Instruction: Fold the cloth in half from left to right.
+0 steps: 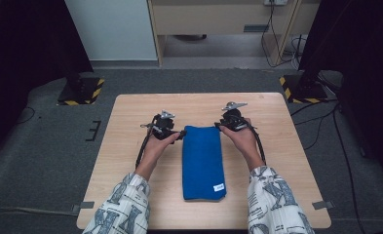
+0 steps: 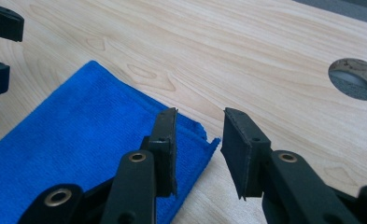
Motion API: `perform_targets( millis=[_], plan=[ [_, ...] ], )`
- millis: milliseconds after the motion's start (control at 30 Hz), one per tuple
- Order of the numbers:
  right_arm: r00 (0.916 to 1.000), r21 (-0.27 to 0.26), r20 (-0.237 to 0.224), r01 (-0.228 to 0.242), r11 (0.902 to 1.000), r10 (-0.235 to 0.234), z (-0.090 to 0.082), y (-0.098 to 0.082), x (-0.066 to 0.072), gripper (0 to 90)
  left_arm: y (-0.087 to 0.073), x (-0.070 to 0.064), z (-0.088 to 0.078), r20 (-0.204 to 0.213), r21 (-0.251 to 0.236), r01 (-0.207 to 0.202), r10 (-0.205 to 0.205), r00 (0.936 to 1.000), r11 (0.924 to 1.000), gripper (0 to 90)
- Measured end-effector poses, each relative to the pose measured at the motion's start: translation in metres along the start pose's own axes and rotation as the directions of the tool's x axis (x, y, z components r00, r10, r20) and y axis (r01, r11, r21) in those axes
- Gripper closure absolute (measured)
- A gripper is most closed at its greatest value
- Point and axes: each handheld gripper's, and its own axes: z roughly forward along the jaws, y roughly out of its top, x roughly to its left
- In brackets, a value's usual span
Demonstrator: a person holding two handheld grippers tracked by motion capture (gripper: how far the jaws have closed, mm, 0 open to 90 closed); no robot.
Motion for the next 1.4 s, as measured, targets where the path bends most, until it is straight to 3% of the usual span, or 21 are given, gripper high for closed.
perform_targets(
  millis=[267, 567, 833, 967, 1033, 1200, 1400],
  plan=[
    [0.9996, 0.022, 0.005, -0.028, 0.9994, 0.028, 0.015, -0.009, -0.003, 61.8, -0.004, -0.002, 0.014, -0.001, 0.002, -0.001, 0.001, 1.0000, 1.0000, 35.1],
    [0.9965, 0.037, -0.005, -0.083, 0.9959, 0.083, 0.038, -0.019, -0.008, 55.0, -0.010, -0.003, 0.031, -0.013, 0.047, -0.028, 0.029, 0.9995, 0.9985, 38.7],
    [0.9966, 0.032, -0.012, -0.081, 0.9962, 0.081, 0.045, -0.018, -0.005, 54.0, -0.012, -0.006, 0.039, -0.009, 0.054, -0.029, 0.030, 0.9995, 0.9981, 41.0],
    [0.9974, 0.028, -0.024, -0.067, 0.9974, 0.068, 0.047, -0.017, 0.000, 61.5, -0.011, -0.009, 0.041, -0.014, 0.050, -0.036, 0.037, 0.9992, 0.9981, 46.2],
    [0.9985, 0.031, -0.028, -0.046, 0.9985, 0.047, 0.047, -0.017, 0.003, 72.2, -0.011, -0.010, 0.041, -0.005, 0.049, -0.035, 0.036, 0.9994, 0.9982, 54.3],
    [0.9984, 0.036, -0.035, -0.043, 0.9984, 0.044, 0.045, -0.018, 0.005, 85.5, -0.012, -0.013, 0.042, 0.014, 0.046, -0.045, 0.044, 0.9989, 0.9979, 67.9],
    [0.9977, 0.035, -0.053, -0.041, 0.9985, 0.043, 0.039, -0.021, 0.004, 87.8, -0.011, -0.015, 0.041, 0.026, 0.053, -0.042, 0.040, 0.9988, 0.9977, 77.6]
  ],
)
